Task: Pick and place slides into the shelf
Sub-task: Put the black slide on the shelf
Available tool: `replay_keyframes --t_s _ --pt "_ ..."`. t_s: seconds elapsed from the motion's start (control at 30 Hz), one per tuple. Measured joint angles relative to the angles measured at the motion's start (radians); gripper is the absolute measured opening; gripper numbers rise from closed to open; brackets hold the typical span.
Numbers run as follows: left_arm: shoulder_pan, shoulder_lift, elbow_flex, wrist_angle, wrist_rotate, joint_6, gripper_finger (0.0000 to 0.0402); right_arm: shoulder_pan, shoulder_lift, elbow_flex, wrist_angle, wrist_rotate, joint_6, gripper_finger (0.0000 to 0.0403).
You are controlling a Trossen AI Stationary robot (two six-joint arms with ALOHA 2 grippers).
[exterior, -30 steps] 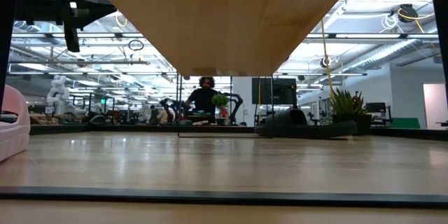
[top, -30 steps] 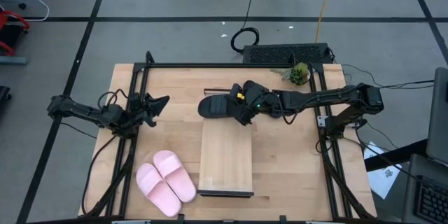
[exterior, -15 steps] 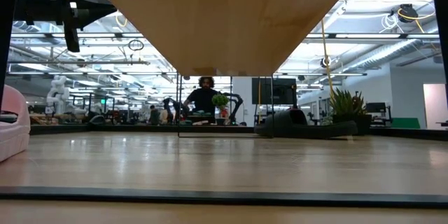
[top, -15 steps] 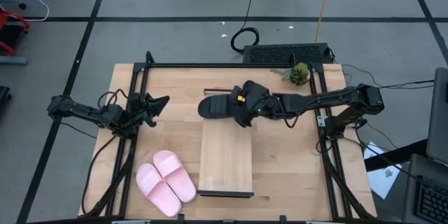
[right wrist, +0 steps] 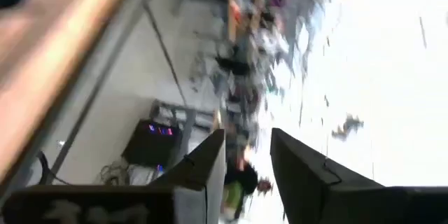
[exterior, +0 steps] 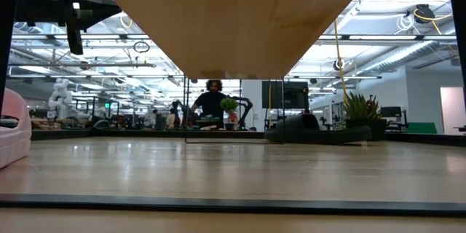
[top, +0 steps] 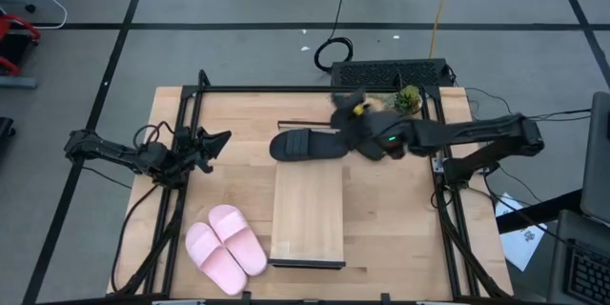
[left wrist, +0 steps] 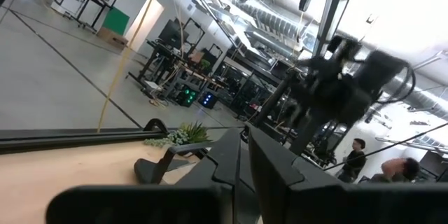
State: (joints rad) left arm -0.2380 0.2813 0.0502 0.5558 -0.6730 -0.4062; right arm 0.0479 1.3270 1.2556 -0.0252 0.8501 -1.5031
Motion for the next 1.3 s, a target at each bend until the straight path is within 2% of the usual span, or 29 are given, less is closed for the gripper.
replay_keyframes --t_s 0.07,0.13,0.2,0.27,0.3,0.33,0.4,0.43,0.5,0.6,0.7,0.93,1.03,1.13,1.3 --pt "0.0 0.0 0.0 0.0 0.0 -0.015 0.0033 -0.013 -0.047 0.0 -0.03 0.088 0.041 0.0107" --pt "0.0 0.0 0.0 0.0 0.003 -0.019 0.0033 -0.022 -0.089 0.0 -0.12 0.196 0.153 0.0107" --pt "0.0 0.0 0.0 0.001 0.01 -0.022 0.0033 -0.027 -0.128 0.0 -0.287 0.28 0.337 0.0107" --pt "0.0 0.0 0.0 0.001 0.014 -0.022 0.0033 -0.024 -0.16 0.0 -0.524 0.301 0.559 0.0107" --pt "0.0 0.0 0.0 0.001 0.018 -0.022 0.0033 -0.016 -0.172 0.0 -0.657 0.277 0.688 0.0107" --pt "0.0 0.0 0.0 0.001 0.019 -0.023 0.0033 -0.007 -0.178 0.0 -0.794 0.21 0.824 0.0107" --pt "0.0 0.0 0.0 0.001 0.019 -0.039 0.0033 0.001 -0.178 -0.001 -1.0 -0.008 1.061 0.0105" --pt "0.0 0.0 0.0 0.001 0.019 -0.047 0.0033 0.0 -0.177 -0.009 -1.05 -0.125 1.141 0.0104" --pt "0.0 0.0 0.0 0.001 0.02 -0.049 0.0033 -0.009 -0.177 -0.043 -1.046 -0.253 1.207 0.0102" --pt "0.0 0.0 0.0 0.002 0.019 -0.047 0.0033 -0.02 -0.192 -0.128 -0.897 -0.29 1.204 0.0101" --pt "0.0 0.0 0.0 0.002 0.019 -0.045 0.0033 -0.044 -0.206 -0.234 -0.729 -0.37 1.138 0.0101" --pt "0.0 0.0 0.0 0.0 0.027 -0.05 0.0033 -0.173 -0.205 -0.43 -0.578 -0.449 0.994 0.01" --pt "0.0 0.0 0.0 0.0 0.026 -0.051 0.0033 -0.237 -0.205 -0.481 -0.484 -0.532 0.963 0.01" --pt "0.0 0.0 0.0 0.001 0.024 -0.05 0.0033 -0.293 -0.205 -0.519 -0.367 -0.562 0.906 0.01" --pt "0.0 0.0 0.0 0.001 0.018 -0.049 0.0033 -0.381 -0.174 -0.527 -0.344 -0.688 0.858 0.01"
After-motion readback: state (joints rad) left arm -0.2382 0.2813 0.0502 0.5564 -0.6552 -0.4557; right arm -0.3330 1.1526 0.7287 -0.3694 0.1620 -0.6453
